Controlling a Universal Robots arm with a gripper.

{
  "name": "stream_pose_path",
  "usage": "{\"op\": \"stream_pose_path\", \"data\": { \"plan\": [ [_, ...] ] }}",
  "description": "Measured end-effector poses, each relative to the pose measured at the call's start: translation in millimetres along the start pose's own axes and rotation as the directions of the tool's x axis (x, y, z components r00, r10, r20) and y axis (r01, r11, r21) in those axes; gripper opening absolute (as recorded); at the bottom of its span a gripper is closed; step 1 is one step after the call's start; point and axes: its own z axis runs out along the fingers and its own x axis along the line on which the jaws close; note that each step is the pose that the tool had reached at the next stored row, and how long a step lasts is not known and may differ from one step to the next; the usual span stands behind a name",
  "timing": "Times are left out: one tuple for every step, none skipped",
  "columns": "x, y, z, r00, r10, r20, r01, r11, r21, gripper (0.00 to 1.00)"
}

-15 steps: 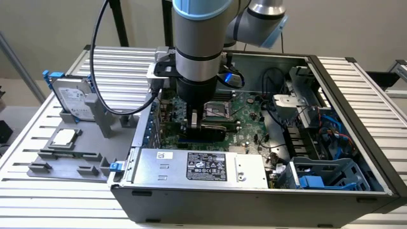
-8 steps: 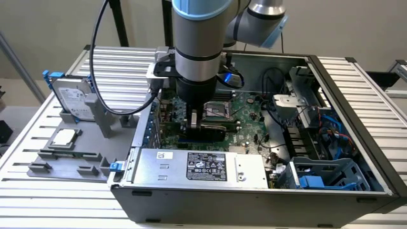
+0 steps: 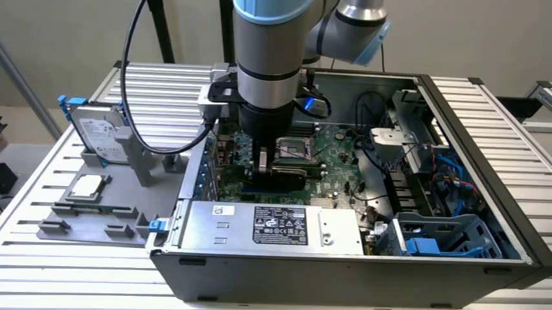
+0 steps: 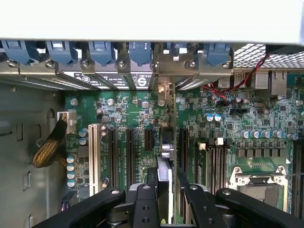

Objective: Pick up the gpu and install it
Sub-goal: 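Insert the gpu into the slot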

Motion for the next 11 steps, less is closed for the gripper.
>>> {"op": "stream_pose_path", "data": {
  "plan": [
    [0.0,0.0,0.0,1.0,0.0,-0.0002,0.0,1.0,0.0,0.0],
    [0.0,0.0,0.0,1.0,0.0,-0.0004,0.0,1.0,-0.0001,0.0],
    [0.1,0.2,0.1,1.0,0.0,-0.0006,0.0,1.0,-0.0002,0.0],
    [0.1,0.4,0.2,1.0,0.0,-0.0007,0.0,1.0,-0.0002,0.0],
    [0.1,0.6,0.5,1.0,0.0,-0.0006,0.0,1.0,-0.0001,0.0],
    [0.1,0.8,0.7,1.0,0.0,-0.0007,0.0,1.0,0.0,0.0],
    [0.1,1.0,1.0,1.0,0.0,-0.0007,0.0,1.0,0.0,0.0],
    [0.2,1.0,1.2,1.0,0.0,-0.0009,0.0,1.0,-0.0002,0.0],
    [0.2,1.1,1.4,1.0,0.0,-0.001,0.0,1.0,-0.0002,0.0],
    [0.2,1.1,1.7,1.0,0.0,-0.001,0.0,1.0,-0.0002,0.0],
    [0.2,1.1,2.0,1.0,0.0,-0.001,0.0,1.0,-0.0001,0.0]
  ]
}}
